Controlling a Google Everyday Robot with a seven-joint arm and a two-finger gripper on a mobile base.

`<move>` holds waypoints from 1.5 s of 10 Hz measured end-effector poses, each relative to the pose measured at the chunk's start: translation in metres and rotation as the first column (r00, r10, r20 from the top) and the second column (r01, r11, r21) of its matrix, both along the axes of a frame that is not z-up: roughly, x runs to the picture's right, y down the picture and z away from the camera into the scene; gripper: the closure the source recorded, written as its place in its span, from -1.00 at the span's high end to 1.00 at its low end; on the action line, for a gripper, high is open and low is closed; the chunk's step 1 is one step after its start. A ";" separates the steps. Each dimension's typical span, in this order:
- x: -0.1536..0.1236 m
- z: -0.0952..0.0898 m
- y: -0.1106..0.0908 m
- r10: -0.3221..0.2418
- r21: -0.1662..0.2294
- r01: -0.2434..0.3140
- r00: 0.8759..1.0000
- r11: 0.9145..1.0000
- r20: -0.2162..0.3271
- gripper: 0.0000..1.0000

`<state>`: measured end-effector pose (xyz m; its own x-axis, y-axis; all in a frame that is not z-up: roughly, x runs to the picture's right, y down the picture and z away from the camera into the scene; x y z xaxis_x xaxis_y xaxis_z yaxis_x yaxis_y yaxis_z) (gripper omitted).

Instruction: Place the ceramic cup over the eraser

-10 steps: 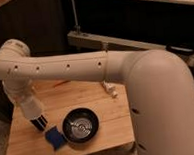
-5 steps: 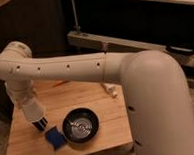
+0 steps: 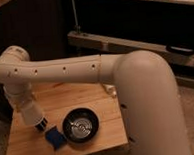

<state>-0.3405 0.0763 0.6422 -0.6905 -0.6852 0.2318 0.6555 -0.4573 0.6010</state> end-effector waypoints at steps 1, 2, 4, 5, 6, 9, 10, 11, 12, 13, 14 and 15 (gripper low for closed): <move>-0.004 0.006 0.007 -0.009 0.002 0.009 1.000 1.000 -0.007 -1.00; -0.007 0.009 0.013 -0.014 -0.002 0.014 1.000 1.000 -0.010 -1.00; -0.009 0.017 0.022 -0.022 0.006 0.022 0.999 1.000 -0.032 -0.82; -0.011 0.017 0.025 -0.024 0.010 0.025 0.999 1.000 -0.040 -0.63; -0.011 0.019 0.027 -0.024 0.011 0.025 0.999 1.000 -0.049 -0.42; -0.010 0.020 0.030 -0.025 0.014 0.025 0.998 1.000 -0.058 0.21; -0.009 0.020 0.031 -0.023 0.007 0.024 0.998 1.000 -0.060 0.36; -0.008 0.020 0.032 -0.023 -0.002 0.023 0.998 1.000 -0.061 0.50; -0.008 0.020 0.033 -0.023 -0.008 0.023 0.998 1.000 -0.063 0.50; -0.008 0.021 0.034 -0.027 -0.015 0.026 0.997 1.000 -0.068 0.50; -0.008 0.021 0.035 -0.035 -0.020 0.034 0.997 0.999 -0.076 0.50; -0.008 0.021 0.036 -0.044 -0.020 0.042 0.995 0.999 -0.085 0.50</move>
<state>-0.3490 0.1125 0.6632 -0.6964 -0.6503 0.3037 0.6849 -0.4757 0.5519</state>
